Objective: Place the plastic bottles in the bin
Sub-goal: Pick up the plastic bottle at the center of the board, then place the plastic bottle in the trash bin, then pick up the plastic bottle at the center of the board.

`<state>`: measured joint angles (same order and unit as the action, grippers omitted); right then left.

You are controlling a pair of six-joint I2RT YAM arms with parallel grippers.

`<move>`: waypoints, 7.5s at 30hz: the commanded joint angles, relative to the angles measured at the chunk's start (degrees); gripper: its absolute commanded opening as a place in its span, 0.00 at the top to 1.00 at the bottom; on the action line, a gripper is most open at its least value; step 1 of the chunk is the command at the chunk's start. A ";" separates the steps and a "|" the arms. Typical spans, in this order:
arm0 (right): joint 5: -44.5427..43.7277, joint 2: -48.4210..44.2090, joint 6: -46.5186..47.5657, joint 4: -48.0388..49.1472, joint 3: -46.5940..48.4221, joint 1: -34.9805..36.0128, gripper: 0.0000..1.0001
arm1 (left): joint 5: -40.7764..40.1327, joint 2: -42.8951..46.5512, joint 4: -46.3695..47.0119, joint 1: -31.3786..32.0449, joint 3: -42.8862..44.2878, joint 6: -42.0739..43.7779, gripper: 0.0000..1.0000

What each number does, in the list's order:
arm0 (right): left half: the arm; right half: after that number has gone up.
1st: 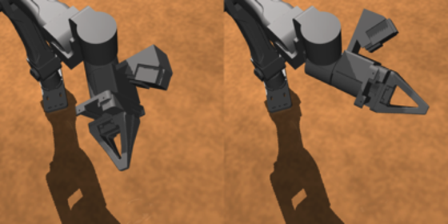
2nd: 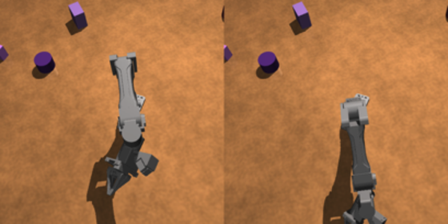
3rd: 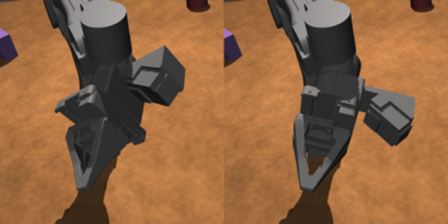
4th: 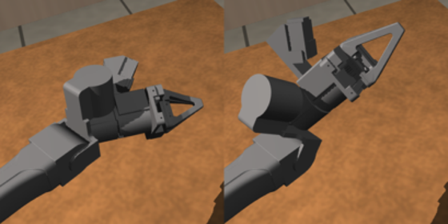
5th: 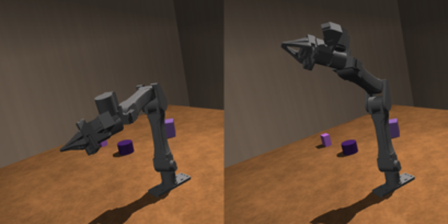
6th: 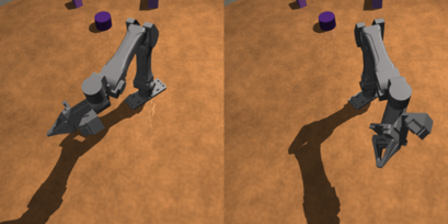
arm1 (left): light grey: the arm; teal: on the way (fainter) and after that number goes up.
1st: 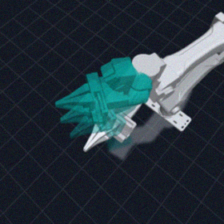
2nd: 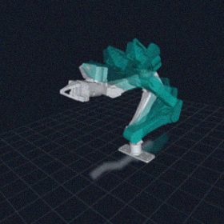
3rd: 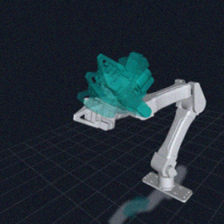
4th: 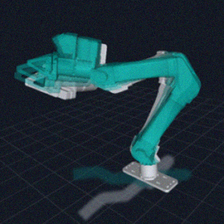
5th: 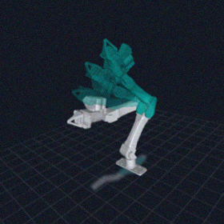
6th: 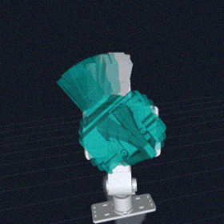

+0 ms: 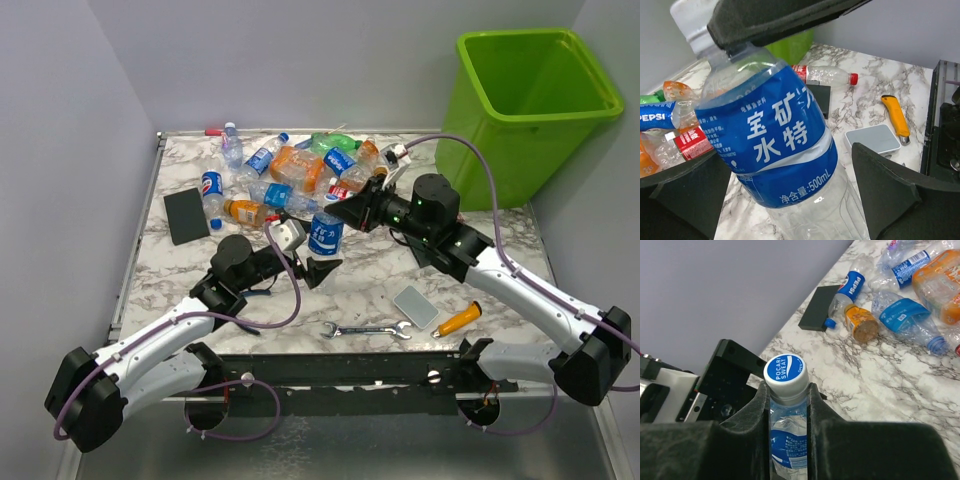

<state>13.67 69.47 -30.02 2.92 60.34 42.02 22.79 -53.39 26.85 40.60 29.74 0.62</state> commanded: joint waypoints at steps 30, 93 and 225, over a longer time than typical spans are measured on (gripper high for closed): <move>-0.76 -2.06 -1.80 4.45 0.22 0.38 0.37 | -1.73 -3.27 1.45 0.90 0.45 -0.44 0.63; -49.99 26.88 18.32 -12.01 49.20 -37.63 0.36 | -62.41 11.15 3.02 1.35 -3.83 -3.09 0.01; -3.41 -7.51 -10.28 5.98 -11.04 -2.32 0.22 | -9.31 2.12 17.47 1.80 -9.09 -0.44 0.76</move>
<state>15.86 61.47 -39.35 10.50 49.36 39.07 15.35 -52.90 40.93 41.74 20.71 -0.10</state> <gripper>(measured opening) 0.776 0.616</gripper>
